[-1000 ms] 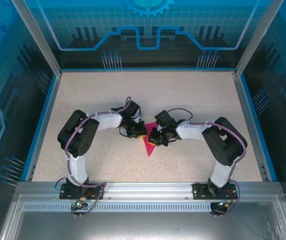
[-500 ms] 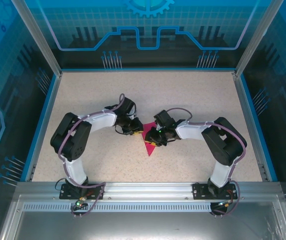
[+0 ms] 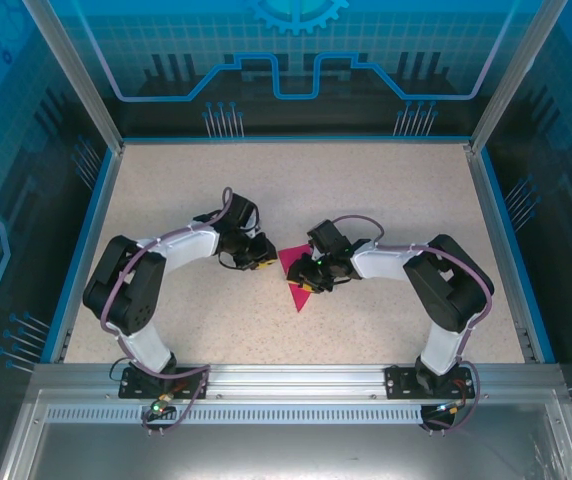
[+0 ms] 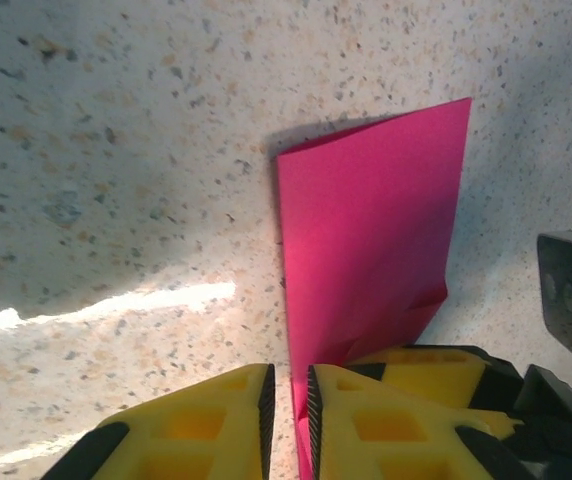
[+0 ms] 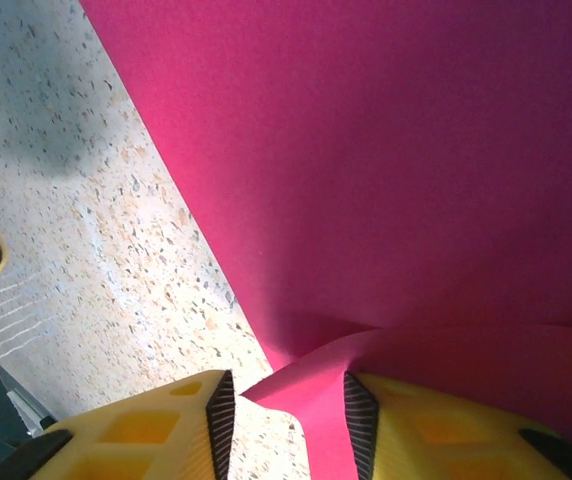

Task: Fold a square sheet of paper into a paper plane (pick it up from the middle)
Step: Third fold the triangle at the center of the table.

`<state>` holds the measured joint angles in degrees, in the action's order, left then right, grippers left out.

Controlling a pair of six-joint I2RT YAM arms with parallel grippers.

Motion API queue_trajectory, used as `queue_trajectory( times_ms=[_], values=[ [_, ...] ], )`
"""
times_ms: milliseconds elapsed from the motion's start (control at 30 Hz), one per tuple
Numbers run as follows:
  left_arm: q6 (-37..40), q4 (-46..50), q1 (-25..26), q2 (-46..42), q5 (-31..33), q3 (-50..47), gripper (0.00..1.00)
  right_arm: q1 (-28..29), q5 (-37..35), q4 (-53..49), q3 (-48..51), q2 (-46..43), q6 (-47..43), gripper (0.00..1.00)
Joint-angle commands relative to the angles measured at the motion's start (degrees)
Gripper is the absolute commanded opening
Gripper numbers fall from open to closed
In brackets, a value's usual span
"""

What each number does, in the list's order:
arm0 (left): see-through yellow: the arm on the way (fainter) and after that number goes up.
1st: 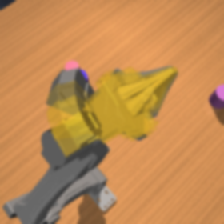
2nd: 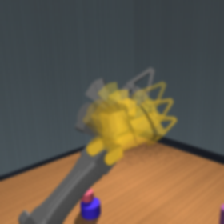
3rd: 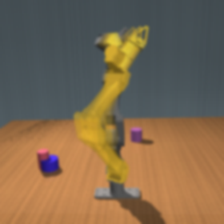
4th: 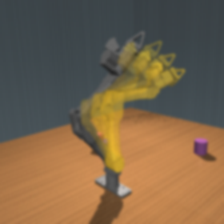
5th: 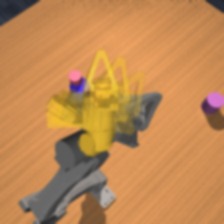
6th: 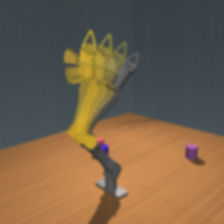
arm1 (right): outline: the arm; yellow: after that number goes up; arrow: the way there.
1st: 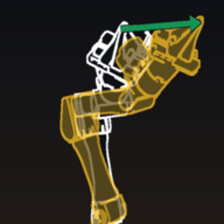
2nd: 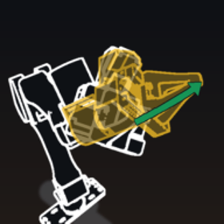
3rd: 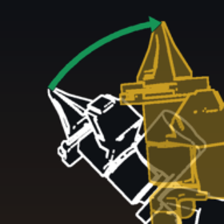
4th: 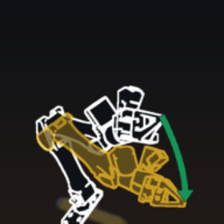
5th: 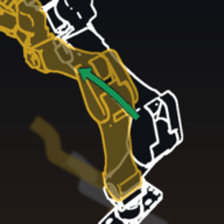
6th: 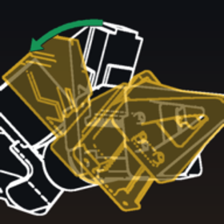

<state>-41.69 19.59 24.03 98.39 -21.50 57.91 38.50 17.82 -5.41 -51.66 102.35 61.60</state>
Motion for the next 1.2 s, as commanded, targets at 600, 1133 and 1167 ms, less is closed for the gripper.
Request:
queue_trajectory(
  times_ms=[600,1133,1167],
  values=[
    [-2.7,-3.8,2.5,-1.9,-6.0,-3.1,0.16,0.7,-4.2,-6.1,4.1,1.4,-1.5,0.29],
    [-3.0,-4.5,5.0,-1.2,-7.3,-3.0,0.11,0.7,-4.6,-7.3,4.1,1.7,-1.8,0.02],
    [-2.9,-4.5,5.4,-1.0,-7.4,-3.0,0.1,0.7,-4.6,-7.3,4.1,1.8,-1.8,0.01]
  ],
)
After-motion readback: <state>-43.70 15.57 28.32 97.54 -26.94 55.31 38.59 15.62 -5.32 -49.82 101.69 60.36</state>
